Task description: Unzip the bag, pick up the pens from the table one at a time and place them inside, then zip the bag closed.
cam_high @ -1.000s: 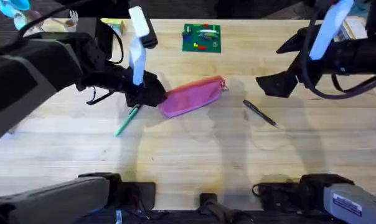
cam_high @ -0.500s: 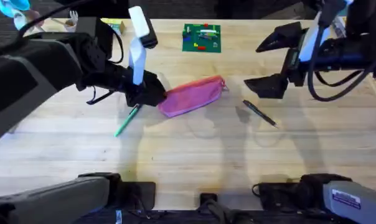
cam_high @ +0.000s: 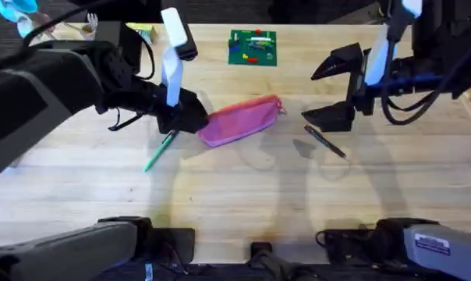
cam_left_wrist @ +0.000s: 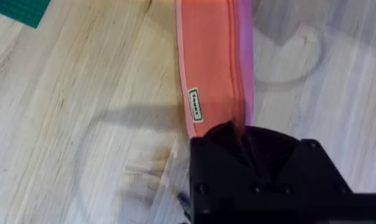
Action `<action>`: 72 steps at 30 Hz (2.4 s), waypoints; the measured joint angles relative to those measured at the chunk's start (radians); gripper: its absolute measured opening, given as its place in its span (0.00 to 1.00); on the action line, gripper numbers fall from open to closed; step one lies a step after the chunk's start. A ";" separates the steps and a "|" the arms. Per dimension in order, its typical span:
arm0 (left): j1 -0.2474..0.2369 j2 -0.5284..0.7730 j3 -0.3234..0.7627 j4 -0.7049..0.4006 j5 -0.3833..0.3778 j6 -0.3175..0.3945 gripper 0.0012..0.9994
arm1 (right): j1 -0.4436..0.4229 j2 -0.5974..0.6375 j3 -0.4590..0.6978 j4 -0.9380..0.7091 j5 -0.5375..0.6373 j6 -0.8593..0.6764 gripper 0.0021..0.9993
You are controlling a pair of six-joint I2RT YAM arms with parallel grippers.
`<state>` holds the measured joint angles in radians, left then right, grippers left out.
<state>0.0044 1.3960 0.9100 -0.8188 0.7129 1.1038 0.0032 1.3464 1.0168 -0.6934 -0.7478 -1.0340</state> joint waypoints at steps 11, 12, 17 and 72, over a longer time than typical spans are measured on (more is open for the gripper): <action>0.000 0.000 0.000 0.000 0.000 0.000 0.04 | 0.000 0.000 0.000 -0.038 0.001 -0.008 1.00; 0.000 0.000 0.000 0.000 0.000 0.000 0.04 | 0.000 0.000 0.000 -0.038 0.001 -0.008 1.00; 0.000 0.000 0.000 0.000 0.000 0.000 0.04 | 0.000 0.000 0.000 -0.039 0.001 -0.011 1.00; 0.000 0.000 0.000 0.000 0.000 0.000 0.04 | 0.081 0.319 0.001 0.235 0.052 -0.021 1.00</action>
<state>0.0044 1.3960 0.9100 -0.8186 0.7132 1.1038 0.0840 1.6655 1.0176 -0.4581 -0.6956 -1.0555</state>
